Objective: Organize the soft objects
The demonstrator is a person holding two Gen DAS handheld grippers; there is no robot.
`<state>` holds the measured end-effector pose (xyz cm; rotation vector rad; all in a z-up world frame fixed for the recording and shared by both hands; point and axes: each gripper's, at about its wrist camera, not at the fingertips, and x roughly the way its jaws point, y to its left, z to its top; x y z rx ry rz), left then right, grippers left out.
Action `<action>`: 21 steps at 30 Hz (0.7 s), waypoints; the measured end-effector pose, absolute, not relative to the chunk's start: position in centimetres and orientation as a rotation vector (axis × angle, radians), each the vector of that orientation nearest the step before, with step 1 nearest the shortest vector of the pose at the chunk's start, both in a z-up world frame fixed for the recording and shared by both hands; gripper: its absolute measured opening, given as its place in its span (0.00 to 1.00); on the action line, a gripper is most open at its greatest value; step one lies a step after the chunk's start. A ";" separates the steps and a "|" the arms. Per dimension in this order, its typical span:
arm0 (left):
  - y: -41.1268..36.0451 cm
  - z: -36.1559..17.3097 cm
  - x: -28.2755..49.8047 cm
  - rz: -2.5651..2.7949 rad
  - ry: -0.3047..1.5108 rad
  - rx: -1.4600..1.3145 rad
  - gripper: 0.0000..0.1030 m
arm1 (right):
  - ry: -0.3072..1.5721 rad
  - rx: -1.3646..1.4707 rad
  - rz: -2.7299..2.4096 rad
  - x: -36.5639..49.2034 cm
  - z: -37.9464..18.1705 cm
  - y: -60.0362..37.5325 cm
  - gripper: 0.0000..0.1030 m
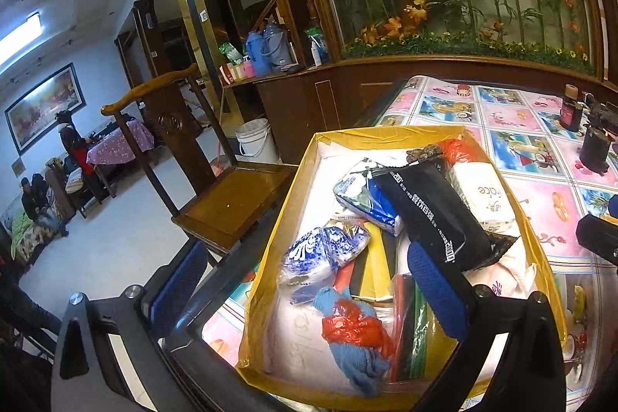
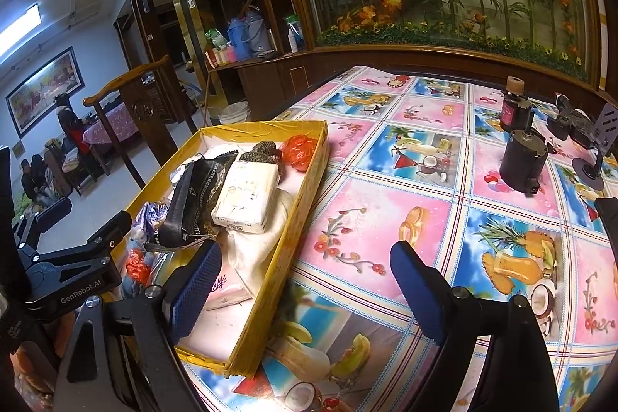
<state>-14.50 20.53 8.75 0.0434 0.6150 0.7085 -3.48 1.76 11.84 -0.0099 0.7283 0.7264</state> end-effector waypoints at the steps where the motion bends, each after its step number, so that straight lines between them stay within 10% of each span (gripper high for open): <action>1: 20.6 8.7 -14.5 0.710 0.618 0.042 1.00 | 0.727 -0.010 0.727 -3.5 11.8 1.8 0.89; 21: 21.8 9.0 -15.3 0.743 0.600 -0.007 1.00 | 0.729 -0.010 0.724 -3.4 11.7 1.8 0.89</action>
